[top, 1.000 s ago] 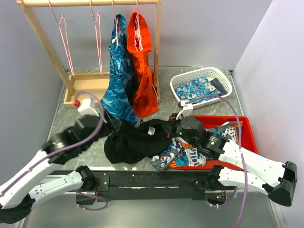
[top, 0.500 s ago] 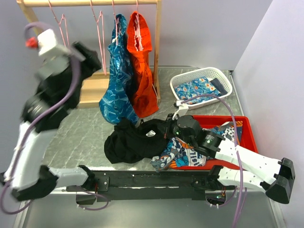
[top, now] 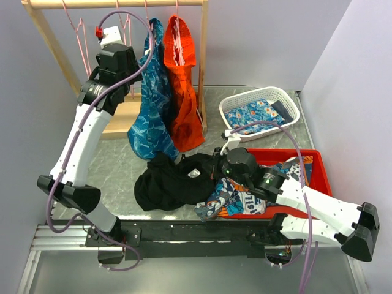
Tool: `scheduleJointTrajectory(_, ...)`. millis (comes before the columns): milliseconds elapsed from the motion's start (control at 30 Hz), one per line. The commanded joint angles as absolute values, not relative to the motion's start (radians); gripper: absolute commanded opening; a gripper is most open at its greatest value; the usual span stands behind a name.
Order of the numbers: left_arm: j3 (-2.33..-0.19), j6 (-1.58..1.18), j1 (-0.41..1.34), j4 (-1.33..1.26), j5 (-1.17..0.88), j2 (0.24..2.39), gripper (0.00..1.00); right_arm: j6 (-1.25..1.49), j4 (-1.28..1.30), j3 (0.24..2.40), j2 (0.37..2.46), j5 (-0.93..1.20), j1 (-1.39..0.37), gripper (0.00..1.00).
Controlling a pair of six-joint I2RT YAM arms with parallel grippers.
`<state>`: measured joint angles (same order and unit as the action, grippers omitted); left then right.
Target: Place the shorts on the hanger
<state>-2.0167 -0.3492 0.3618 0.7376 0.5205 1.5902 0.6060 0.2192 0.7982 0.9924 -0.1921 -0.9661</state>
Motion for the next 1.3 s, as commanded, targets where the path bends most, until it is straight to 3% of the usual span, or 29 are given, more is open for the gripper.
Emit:
scheduleJointTrajectory(0,-2.069,-0.308,0.341,0.689,0.48,1.603,0.6,0.615,0.215,0.819,0.948,-0.192,-0.962,0.0)
scheduleJointTrajectory(800,-1.944,-0.299,0.287,0.62,0.397,1.643,0.45,0.63,0.221,0.824,0.946,-0.166,-0.965,0.0)
scheduleJointTrajectory(967,-1.931,-0.29,0.287,0.612,0.419,1.64,0.37,0.634,0.218,0.819,0.948,-0.166,-0.963,0.0)
scheduleJointTrajectory(1200,-1.94,-0.281,0.285,0.62,0.414,1.66,0.18,0.634,0.229,0.828,0.945,-0.172,-0.965,0.0)
scheduleJointTrajectory(1267,-1.945,-0.282,0.285,0.629,0.417,1.67,0.18,0.634,0.232,0.828,0.945,-0.172,-0.965,0.0)
